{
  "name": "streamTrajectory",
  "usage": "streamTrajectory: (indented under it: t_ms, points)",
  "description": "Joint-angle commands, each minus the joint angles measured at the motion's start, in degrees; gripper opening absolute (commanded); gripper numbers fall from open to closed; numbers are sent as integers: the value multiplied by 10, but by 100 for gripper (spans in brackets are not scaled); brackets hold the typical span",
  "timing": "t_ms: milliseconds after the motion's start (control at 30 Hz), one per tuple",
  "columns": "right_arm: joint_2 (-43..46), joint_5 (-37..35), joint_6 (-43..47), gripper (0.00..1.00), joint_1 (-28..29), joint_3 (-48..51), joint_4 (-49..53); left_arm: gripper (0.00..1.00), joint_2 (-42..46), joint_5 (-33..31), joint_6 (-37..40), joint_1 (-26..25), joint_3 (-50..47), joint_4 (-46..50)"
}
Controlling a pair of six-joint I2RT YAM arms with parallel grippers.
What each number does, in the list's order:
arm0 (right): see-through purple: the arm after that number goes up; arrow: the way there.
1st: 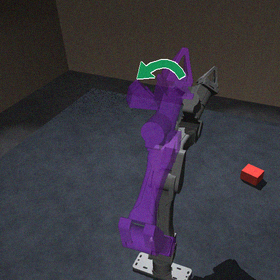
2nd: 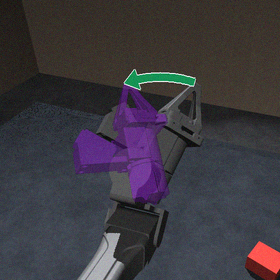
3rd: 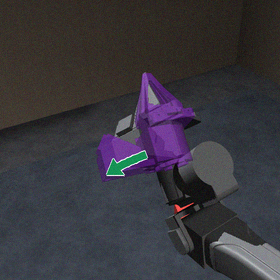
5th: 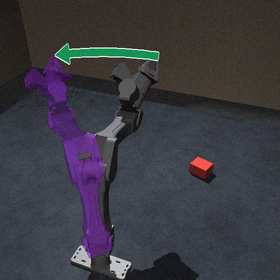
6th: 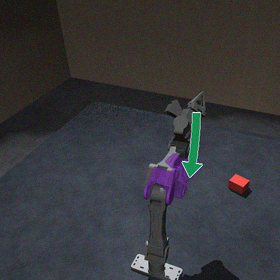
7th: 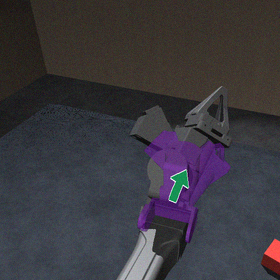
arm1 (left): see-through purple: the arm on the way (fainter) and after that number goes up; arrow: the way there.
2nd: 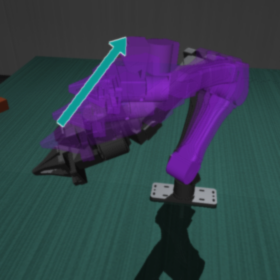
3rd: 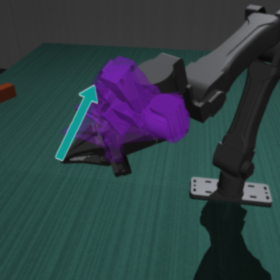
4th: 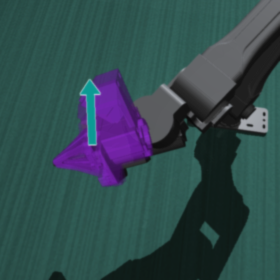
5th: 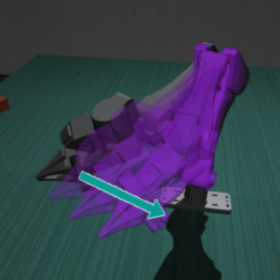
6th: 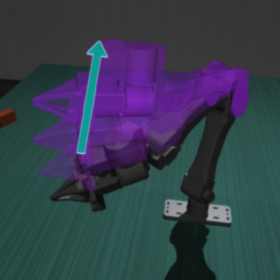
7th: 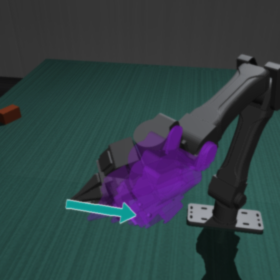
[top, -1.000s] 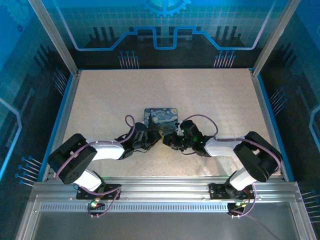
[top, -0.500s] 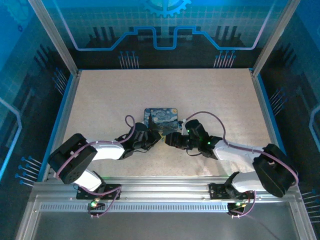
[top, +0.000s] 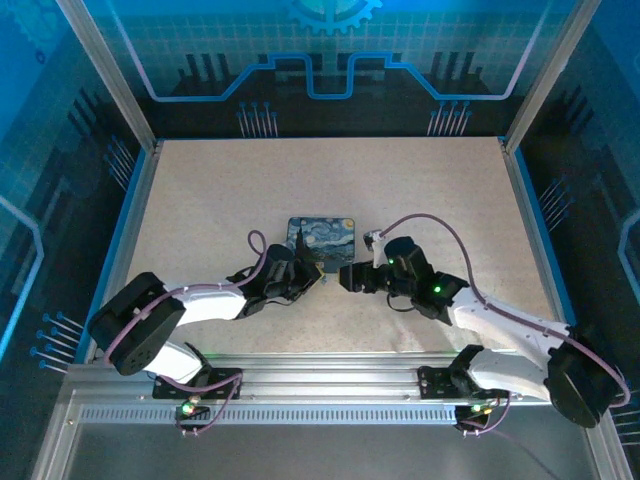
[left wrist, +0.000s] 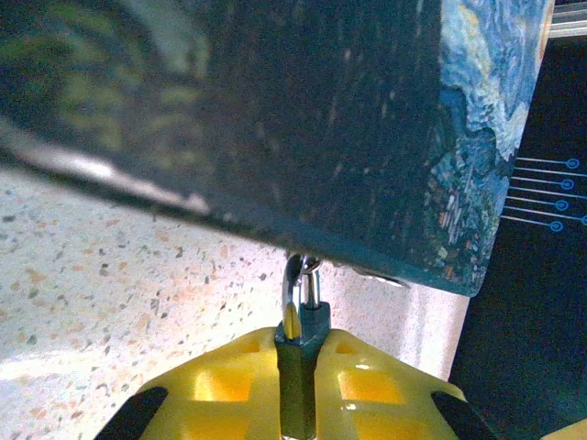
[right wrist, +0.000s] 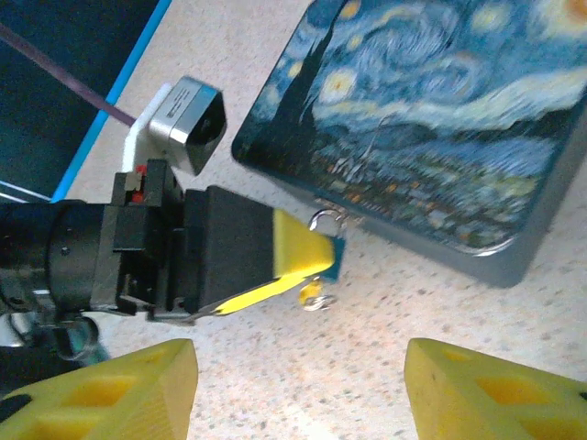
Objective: Unlock the padlock with the key
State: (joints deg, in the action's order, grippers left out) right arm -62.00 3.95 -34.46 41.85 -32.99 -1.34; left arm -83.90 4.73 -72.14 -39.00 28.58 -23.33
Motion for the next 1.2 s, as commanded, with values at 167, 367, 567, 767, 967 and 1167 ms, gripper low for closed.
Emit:
streamTrajectory:
  t_ms: [167, 367, 567, 767, 967, 1167]
  points:
    - [68, -100, 254, 73, 41, 34, -4, 9, 30, 4, -25, -4, 33, 47]
    - [76, -162, 451, 77, 113, 64, -50, 8, 36, 4, -22, -3, 43, 63]
    - [49, -215, 585, 77, 165, 88, -96, 7, 37, 7, -27, -3, 48, 67]
    - [-26, -248, 598, 77, 192, 76, -129, 6, 40, 13, -32, -4, 54, 74]
    - [-109, -249, 561, 75, 206, 70, -222, 5, 47, 14, -33, -3, 56, 84]
    - [-167, -262, 544, 70, 204, 66, -288, 5, 56, 12, -31, -3, 54, 93]
